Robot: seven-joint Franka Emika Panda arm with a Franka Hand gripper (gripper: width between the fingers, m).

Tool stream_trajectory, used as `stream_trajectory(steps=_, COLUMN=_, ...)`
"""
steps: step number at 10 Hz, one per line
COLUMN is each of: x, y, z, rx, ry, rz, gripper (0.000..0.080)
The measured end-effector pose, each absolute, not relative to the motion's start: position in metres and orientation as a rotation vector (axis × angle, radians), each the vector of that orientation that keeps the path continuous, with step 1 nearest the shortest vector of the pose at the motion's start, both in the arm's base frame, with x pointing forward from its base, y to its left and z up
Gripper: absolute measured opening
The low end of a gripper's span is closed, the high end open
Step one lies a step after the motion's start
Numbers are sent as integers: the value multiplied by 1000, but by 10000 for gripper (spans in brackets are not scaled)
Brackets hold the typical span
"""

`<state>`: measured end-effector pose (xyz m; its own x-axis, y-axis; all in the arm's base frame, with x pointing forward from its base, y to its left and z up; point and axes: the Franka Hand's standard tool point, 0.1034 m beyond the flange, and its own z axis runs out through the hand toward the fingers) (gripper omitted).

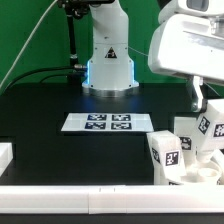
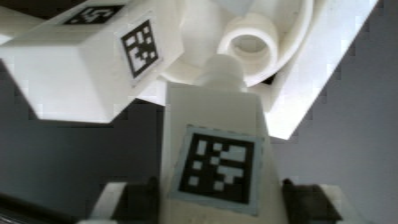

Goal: Assemble stool

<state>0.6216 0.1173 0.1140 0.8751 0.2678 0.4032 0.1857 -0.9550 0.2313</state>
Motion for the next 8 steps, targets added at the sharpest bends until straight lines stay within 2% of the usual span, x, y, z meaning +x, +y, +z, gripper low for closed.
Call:
stream_trajectory(steps=4, x=620, y=114, z=100, rx=2849, ry=358, rz=627, gripper=325)
stream_trajectory(steps=8, x=620, y=124, z=99, rx=2852, ry=369, rz=633, gripper=325)
